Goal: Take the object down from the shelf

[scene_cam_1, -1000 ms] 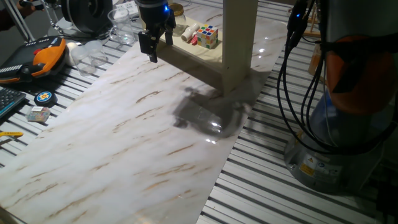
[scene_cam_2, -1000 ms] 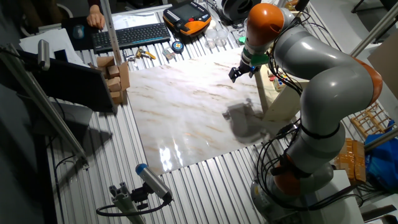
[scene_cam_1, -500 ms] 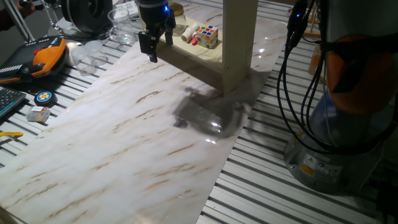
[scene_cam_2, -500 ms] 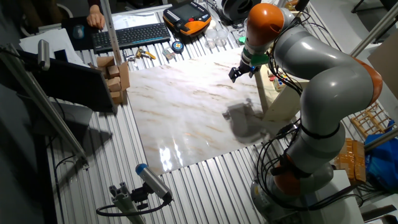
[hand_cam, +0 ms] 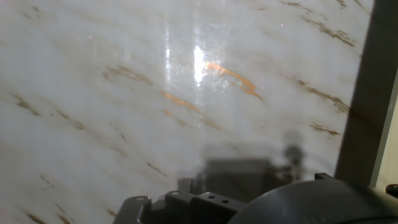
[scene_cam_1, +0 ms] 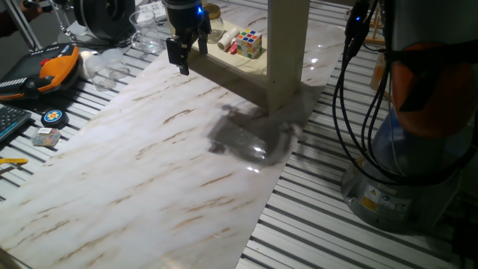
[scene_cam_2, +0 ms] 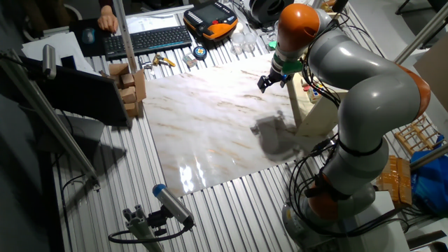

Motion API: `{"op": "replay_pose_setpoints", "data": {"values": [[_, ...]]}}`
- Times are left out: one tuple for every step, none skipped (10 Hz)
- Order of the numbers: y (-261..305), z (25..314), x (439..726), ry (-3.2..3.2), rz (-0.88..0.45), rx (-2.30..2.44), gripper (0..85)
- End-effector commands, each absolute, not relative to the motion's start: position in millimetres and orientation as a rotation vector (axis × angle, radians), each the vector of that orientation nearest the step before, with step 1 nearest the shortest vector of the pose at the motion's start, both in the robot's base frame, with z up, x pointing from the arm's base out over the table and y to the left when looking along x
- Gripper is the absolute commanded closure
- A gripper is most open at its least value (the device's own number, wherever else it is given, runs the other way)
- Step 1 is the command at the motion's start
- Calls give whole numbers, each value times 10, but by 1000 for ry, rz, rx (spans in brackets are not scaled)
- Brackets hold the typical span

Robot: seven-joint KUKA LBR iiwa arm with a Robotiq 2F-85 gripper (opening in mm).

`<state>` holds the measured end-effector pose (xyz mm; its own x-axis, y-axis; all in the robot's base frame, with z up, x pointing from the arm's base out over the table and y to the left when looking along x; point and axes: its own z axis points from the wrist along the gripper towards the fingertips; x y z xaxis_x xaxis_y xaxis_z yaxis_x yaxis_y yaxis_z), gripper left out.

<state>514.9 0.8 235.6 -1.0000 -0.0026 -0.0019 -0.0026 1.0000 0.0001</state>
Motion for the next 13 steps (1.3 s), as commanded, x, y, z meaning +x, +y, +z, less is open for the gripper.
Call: {"op": "replay_pose_setpoints", "data": {"values": [[7,2357,5149,3140,0,-4,850],[8,2362,5150,3178,-31,-181,850],[14,2387,5148,3181,-30,-181,850],[18,2391,5148,3182,-33,-178,850],[18,2387,5149,3182,-33,-178,850],[18,2387,5149,3182,-33,-178,850],[18,2388,5148,3179,-31,-178,850],[18,2388,5149,3176,-36,-178,850],[18,2388,5148,3174,-36,-178,850],[18,2388,5148,3173,-36,-178,850],[17,2388,5148,3171,-38,-178,850],[16,2389,5147,3171,-39,-175,850],[13,2388,5146,3171,-39,-175,850]]}}
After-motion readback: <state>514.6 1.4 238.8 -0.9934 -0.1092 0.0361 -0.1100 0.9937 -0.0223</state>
